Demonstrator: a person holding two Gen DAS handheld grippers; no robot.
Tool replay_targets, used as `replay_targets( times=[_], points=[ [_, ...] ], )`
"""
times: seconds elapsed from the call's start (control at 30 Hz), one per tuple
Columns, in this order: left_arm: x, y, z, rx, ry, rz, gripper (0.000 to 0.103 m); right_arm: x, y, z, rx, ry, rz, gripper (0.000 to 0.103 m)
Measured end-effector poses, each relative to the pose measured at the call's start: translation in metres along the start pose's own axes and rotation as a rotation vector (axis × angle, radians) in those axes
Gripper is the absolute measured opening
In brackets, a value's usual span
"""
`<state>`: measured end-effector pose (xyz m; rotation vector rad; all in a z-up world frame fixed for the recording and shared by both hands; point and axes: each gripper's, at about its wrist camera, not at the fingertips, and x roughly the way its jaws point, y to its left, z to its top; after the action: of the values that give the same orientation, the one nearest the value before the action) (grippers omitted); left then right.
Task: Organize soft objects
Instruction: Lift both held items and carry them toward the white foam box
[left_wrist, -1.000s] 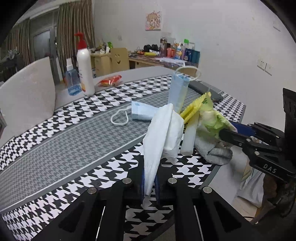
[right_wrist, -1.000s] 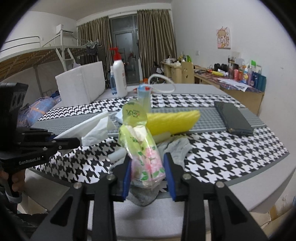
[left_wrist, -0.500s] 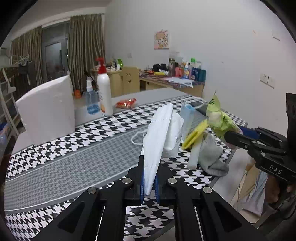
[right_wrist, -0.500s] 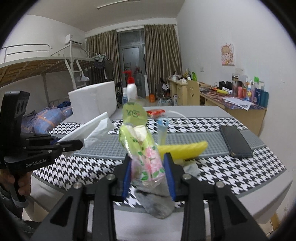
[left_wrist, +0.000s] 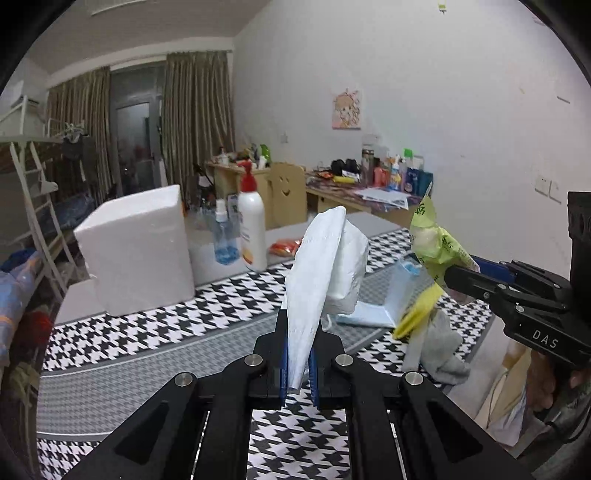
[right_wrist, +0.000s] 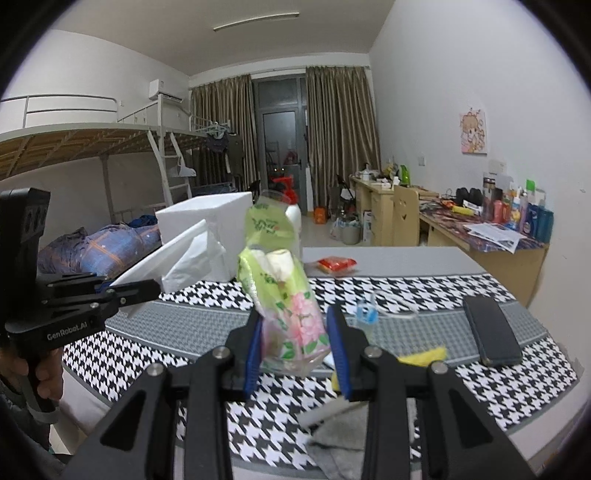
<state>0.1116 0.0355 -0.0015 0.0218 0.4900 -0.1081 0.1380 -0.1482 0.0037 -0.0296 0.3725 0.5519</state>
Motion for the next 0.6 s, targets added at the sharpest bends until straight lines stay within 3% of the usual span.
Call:
replay_targets(
  times=[0.6],
  points=[
    [-0.017, 0.035, 0.033, -0.020, -0.080, 0.120, 0.009, 0.018, 0.022, 0.042, -0.032, -0.065, 0.078, 0.038]
  ],
)
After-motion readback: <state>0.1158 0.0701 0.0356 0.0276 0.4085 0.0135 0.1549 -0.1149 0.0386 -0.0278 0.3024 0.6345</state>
